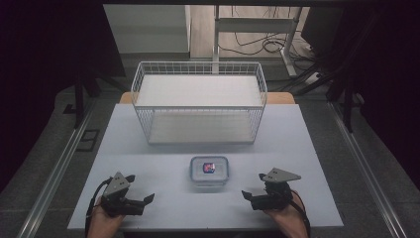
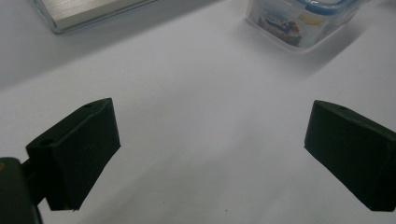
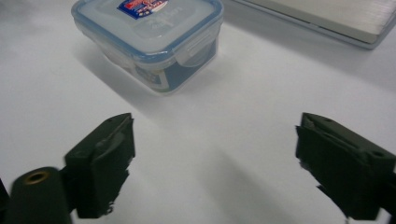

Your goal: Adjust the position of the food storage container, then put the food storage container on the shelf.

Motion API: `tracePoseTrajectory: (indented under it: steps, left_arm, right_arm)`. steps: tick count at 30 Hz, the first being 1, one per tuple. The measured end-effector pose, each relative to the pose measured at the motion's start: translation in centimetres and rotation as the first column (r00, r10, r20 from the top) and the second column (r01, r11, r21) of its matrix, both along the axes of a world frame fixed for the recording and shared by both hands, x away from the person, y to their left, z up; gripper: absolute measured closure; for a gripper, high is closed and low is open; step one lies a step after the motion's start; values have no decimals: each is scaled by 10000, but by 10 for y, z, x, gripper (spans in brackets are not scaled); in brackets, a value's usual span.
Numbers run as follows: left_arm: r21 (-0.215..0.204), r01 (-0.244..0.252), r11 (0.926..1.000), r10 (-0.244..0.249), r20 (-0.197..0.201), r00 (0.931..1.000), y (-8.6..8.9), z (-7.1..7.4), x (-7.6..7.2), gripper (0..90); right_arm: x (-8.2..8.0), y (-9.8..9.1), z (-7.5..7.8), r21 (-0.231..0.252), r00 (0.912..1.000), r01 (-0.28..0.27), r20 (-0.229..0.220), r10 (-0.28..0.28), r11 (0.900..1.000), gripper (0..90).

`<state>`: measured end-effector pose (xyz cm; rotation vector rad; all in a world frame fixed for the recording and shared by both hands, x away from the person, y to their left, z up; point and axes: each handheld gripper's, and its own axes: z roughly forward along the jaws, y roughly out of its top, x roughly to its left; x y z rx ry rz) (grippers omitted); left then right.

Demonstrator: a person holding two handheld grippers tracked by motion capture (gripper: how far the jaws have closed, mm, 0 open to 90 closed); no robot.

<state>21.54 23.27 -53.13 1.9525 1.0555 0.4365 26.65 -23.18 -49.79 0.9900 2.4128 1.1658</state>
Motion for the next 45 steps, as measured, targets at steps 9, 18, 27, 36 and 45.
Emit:
tracePoseTrajectory:
  steps: [9, 18, 27, 36, 45]
  left_arm:
    - [-394, 227, 9990, -240, -326, 9992, -6, 3, 5, 3]
    - [-1154, 1031, 9879, -1090, -452, 9930, -28, 15, 23, 26]
    - [-1005, 1776, 9790, -1817, -332, 9828, -62, 28, 57, 33]
    - [-1162, 2121, 9703, -2191, -506, 9744, -88, 33, 92, 31]
    - [-1658, 2601, 9512, -2843, -1439, 9479, -106, 5, 113, 54]
  right_arm:
    - [6, 0, 0, 513, 10000, -44, -50, 46, 9987, 48]
    - [18, 14, 2, 698, 9994, -24, -334, 47, 9976, 5]
    - [40, 34, 10, 619, 9934, -209, -1109, 277, 9979, 6]
    - [67, 58, 10, 1082, 9871, -565, -1432, 718, 9925, 68]
    - [81, 73, -8, 1117, 9683, -817, -2265, 1054, 9904, 73]
